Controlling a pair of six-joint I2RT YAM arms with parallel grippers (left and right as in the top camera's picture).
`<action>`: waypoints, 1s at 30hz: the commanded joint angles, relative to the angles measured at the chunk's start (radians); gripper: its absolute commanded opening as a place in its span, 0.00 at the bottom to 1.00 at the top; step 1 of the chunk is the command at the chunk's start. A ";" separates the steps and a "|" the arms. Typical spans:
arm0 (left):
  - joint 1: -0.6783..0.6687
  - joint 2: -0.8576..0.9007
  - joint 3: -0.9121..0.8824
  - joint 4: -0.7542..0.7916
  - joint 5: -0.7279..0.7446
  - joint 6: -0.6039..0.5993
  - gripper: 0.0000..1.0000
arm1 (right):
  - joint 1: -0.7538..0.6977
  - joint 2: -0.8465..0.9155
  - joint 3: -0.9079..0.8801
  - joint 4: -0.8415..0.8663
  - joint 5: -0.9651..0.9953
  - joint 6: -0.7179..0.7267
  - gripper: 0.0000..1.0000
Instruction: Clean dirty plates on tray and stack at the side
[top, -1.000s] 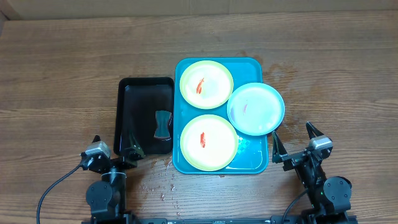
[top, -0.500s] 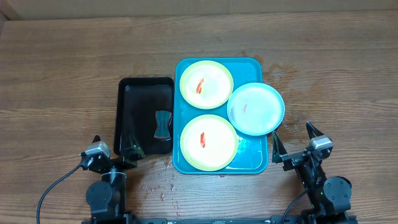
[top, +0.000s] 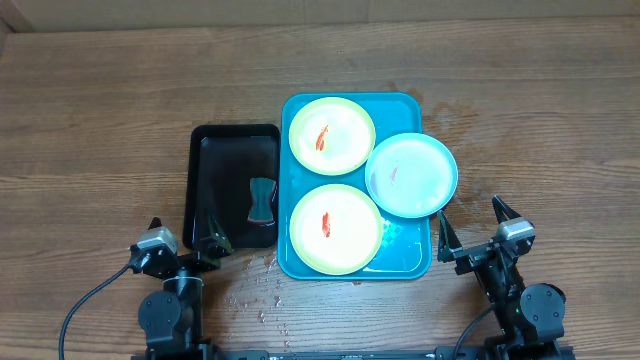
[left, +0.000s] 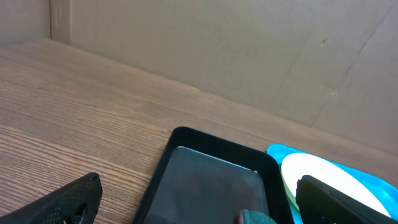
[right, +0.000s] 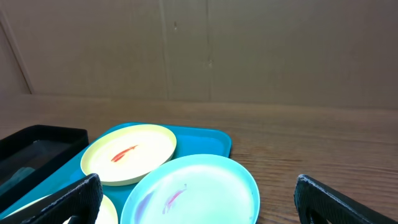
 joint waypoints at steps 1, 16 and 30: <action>0.001 -0.002 -0.003 0.000 0.008 0.022 1.00 | 0.000 -0.006 -0.010 0.006 0.006 0.003 1.00; 0.001 -0.002 -0.003 0.001 0.024 0.022 1.00 | -0.001 -0.006 -0.010 0.006 0.026 0.000 1.00; 0.002 -0.002 0.012 0.051 0.159 0.014 1.00 | -0.001 -0.006 -0.010 0.083 -0.046 0.002 1.00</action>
